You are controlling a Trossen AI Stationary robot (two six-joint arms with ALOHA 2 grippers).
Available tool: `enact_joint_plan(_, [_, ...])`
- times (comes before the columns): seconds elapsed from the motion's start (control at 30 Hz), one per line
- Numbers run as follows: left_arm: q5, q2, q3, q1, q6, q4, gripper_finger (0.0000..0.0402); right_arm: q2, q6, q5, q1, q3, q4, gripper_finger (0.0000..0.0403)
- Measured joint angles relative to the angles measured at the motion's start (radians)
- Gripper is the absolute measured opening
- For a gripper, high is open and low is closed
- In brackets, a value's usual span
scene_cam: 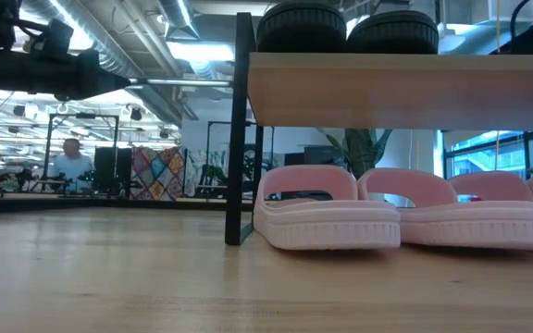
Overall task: Pick and place slides into the shelf
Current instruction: Return to Home Position
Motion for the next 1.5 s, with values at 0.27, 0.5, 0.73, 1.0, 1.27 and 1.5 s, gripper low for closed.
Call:
enact_joint_plan(0.27, [0.058, 0.0, 0.001, 0.059, -0.001, -0.001, 0.0111, 0.01, 0.029, -0.042, -0.058, -0.007, 0.005, 0.02])
enact_joint_plan(0.5, [0.059, 0.0, 0.002, 0.064, -0.002, -0.038, 0.0111, 0.01, 0.03, -0.042, -0.06, -0.007, -0.012, 0.02])
enact_joint_plan(0.73, [0.059, 0.0, 0.002, 0.064, -0.002, -0.037, 0.0111, 0.01, 0.03, -0.042, -0.06, -0.007, -0.012, 0.02])
enact_joint_plan(1.0, [0.058, 0.0, 0.002, 0.064, -0.002, -0.037, 0.0111, 0.01, 0.029, -0.042, -0.059, -0.007, -0.012, 0.02])
enact_joint_plan(1.27, [0.058, 0.0, 0.002, 0.064, -0.003, -0.037, 0.0111, 0.01, 0.03, -0.042, -0.059, -0.007, -0.012, 0.02])
enact_joint_plan(1.5, [0.058, 0.0, 0.002, 0.064, -0.003, -0.037, 0.0111, 0.01, 0.03, -0.042, -0.059, -0.007, -0.012, 0.02])
